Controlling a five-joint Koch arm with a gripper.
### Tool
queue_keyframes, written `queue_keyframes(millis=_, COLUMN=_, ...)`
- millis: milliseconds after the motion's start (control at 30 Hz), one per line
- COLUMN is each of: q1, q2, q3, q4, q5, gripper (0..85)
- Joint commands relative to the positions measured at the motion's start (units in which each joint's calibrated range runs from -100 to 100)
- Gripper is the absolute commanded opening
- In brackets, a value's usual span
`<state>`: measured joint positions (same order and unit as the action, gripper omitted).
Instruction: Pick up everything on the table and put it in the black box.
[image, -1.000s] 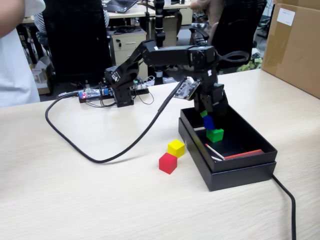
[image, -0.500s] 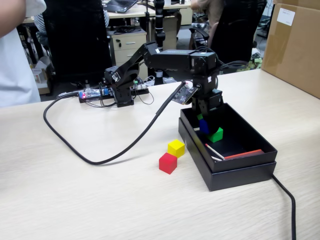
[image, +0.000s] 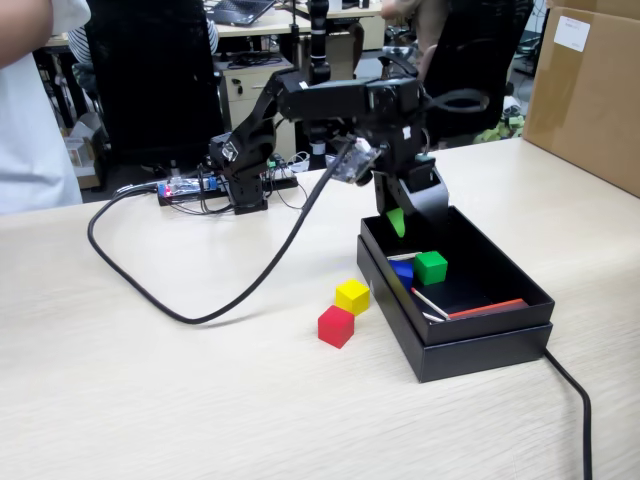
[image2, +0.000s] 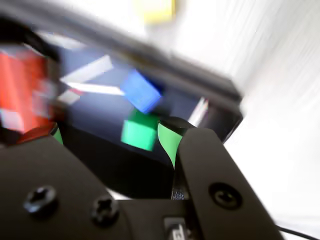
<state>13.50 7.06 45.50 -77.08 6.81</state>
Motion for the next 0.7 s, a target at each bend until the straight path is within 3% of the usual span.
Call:
queue_keyframes(millis=0, q1=-2.9, q2=-13.7, q3=1.7, q4=-1.6, q5=-4.2, gripper=40.4)
queue_keyframes(millis=300, q1=-10.6, q2=-7.2, q3=1.5, q4=-1.6, q5=-14.2, gripper=40.6)
queue_keyframes(millis=667, q1=-11.1, q2=18.9, q3=14.8, q4=-1.5, q5=-14.9, gripper=41.6)
